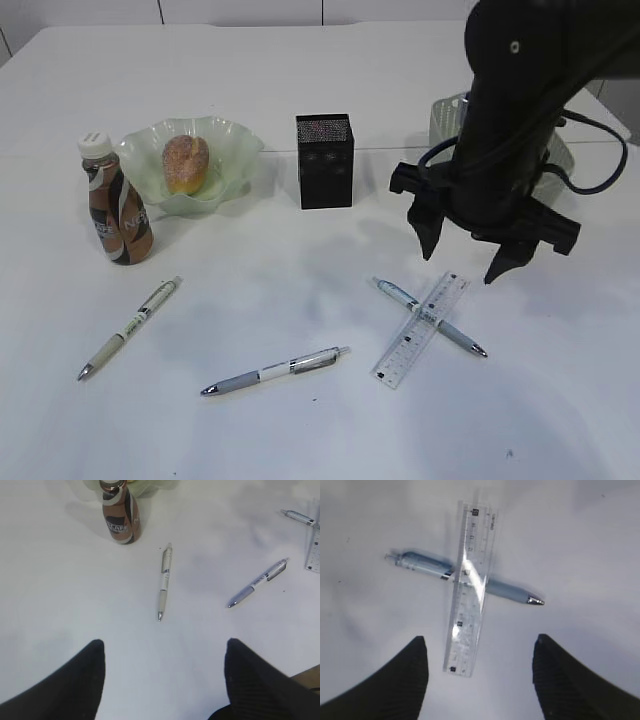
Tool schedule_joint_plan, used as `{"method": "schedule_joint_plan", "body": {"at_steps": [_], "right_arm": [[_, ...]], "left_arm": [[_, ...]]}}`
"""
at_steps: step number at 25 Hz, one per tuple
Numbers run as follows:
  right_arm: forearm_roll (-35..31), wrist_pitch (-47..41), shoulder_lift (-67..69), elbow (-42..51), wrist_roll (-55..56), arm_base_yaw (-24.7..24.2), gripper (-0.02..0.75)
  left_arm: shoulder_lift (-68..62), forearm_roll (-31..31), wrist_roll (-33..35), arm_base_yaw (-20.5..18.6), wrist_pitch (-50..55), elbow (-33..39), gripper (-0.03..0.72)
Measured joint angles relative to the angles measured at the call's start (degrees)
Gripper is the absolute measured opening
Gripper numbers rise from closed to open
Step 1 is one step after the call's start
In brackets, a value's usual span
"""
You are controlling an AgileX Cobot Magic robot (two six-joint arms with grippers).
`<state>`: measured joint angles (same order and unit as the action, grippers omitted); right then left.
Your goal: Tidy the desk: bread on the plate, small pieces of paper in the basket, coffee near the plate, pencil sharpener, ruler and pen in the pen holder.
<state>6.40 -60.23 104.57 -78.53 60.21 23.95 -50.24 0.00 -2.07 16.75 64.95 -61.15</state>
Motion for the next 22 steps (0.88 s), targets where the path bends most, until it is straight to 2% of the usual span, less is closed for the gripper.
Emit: {"method": "schedule_joint_plan", "body": {"at_steps": [9,17,22], "right_arm": [[1.9,5.8,4.3,0.0,4.4,0.0,0.512],[2.5,6.5,6.7,0.0,8.9,0.0,0.512],[5.4,6.7,7.8,0.0,11.3,0.0,0.512]], "left_arm": [[0.0,-0.5,0.0,0.0,0.0,0.0,0.526],[0.0,-0.5,0.0,0.0,0.0,0.0,0.526],[0.0,-0.5,0.0,0.0,0.0,0.0,0.526]]}}
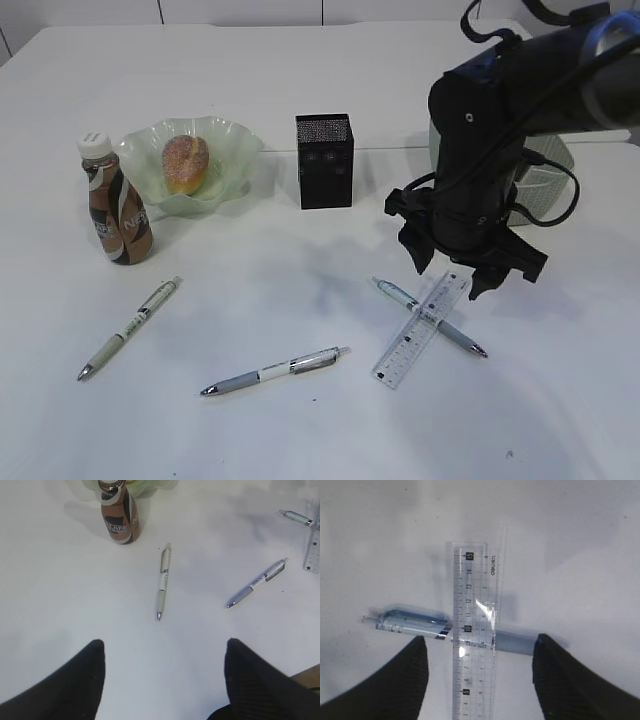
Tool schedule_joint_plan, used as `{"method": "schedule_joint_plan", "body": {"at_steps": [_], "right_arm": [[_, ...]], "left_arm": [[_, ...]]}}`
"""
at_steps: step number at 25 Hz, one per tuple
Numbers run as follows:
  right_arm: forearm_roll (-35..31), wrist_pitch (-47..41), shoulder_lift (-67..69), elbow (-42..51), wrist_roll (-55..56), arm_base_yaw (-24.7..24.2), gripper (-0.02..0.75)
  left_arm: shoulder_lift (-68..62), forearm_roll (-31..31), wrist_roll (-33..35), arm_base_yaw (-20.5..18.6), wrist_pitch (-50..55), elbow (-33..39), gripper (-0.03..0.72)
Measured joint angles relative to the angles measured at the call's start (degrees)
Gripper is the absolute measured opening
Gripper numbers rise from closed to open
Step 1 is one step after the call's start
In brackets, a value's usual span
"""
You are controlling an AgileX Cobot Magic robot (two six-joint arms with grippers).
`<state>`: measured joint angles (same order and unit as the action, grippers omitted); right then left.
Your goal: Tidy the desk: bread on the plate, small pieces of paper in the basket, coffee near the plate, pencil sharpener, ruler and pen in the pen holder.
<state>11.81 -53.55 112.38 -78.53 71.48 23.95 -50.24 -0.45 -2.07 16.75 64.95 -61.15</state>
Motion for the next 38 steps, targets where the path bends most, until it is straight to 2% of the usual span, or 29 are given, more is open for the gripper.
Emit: {"method": "schedule_joint_plan", "body": {"at_steps": [12,15,24,38], "right_arm": [[0.4,1.1,2.6,0.0,1.5,0.0,0.512],[1.7,4.0,2.6,0.0,3.2,0.0,0.512],[3.7,4.7,2.6,0.0,5.5,0.0,0.512],[1.9,4.7,4.8,0.0,5.8,0.0,0.512]], "left_arm": [[0.0,0.5,0.0,0.0,0.0,0.0,0.526],[0.0,0.5,0.0,0.0,0.0,0.0,0.526],[0.0,0.5,-0.1,0.0,0.0,0.0,0.526],[0.0,0.5,-0.1,0.0,0.0,0.0,0.526]]}}
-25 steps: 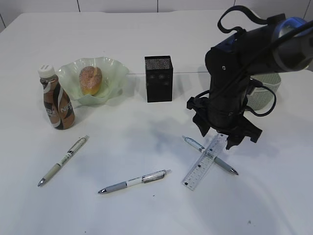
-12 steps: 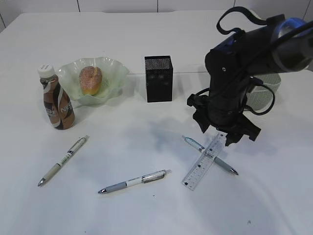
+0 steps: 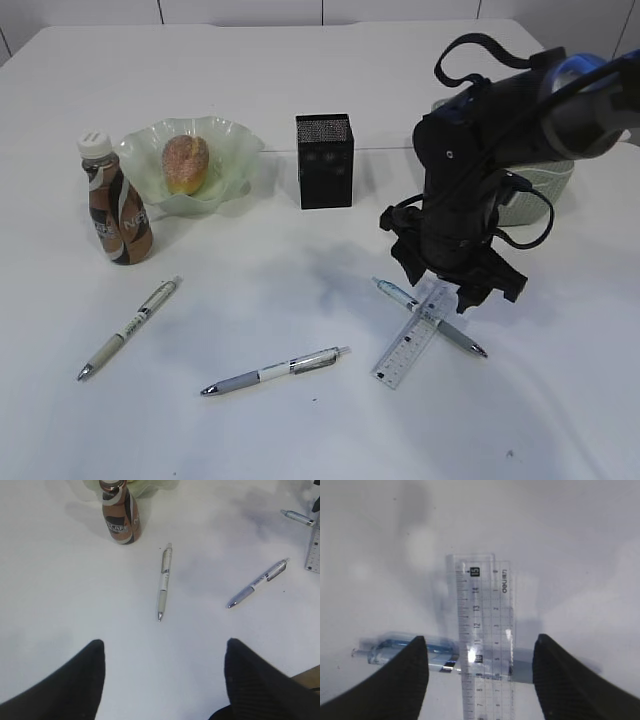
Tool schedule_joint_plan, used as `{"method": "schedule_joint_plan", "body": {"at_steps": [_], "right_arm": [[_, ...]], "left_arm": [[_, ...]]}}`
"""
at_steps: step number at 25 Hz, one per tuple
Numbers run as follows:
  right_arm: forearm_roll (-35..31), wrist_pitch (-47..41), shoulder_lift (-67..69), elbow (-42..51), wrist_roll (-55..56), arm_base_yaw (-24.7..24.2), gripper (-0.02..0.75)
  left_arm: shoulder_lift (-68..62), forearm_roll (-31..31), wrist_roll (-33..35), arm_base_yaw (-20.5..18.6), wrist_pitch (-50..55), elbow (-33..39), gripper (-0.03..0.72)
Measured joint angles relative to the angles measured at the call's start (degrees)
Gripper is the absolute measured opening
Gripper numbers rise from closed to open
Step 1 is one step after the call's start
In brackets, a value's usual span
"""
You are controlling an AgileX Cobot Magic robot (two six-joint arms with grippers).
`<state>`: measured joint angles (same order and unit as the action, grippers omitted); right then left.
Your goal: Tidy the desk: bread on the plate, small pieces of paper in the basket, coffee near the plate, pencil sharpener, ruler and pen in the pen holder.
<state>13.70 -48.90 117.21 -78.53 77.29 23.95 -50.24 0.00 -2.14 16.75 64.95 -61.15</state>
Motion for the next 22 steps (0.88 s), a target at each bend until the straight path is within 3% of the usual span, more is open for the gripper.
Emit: {"method": "schedule_joint_plan", "body": {"at_steps": [22], "right_arm": [[-0.2,2.4,1.9,0.0,0.7,0.0,0.512]], "left_arm": [[0.0,0.0,0.0,0.0,0.0,0.0,0.526]]}}
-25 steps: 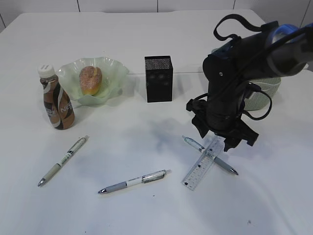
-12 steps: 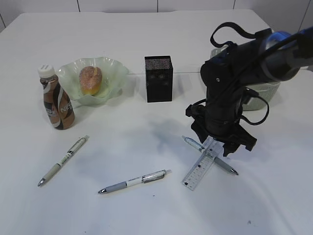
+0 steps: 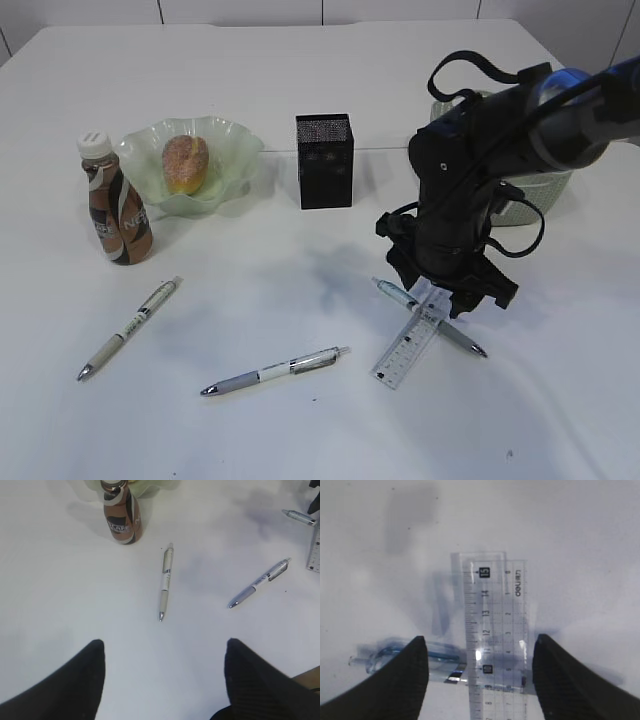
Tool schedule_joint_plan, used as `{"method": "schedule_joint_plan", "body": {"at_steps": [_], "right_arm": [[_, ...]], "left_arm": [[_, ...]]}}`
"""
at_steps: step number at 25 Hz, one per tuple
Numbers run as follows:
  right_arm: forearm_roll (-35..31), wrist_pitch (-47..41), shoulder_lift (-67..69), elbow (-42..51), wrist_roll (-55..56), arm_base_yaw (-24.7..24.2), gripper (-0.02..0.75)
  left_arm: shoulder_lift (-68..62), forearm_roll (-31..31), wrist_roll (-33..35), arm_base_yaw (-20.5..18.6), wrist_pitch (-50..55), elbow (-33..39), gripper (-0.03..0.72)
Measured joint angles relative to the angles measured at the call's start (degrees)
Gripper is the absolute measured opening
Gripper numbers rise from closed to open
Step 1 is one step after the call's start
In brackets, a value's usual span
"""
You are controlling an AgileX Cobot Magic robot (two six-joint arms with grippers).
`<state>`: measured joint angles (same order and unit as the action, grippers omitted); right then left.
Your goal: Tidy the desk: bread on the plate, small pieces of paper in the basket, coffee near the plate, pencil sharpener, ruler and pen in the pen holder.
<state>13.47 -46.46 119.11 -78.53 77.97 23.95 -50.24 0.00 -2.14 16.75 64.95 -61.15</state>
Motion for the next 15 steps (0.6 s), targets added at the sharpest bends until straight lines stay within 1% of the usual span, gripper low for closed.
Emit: {"method": "schedule_joint_plan", "body": {"at_steps": [15], "right_arm": [[1.1,-1.0,0.0,0.0,1.0,0.0,0.512]], "left_arm": [[-1.3,0.0,0.0,0.0,0.0,0.0,0.525]]}}
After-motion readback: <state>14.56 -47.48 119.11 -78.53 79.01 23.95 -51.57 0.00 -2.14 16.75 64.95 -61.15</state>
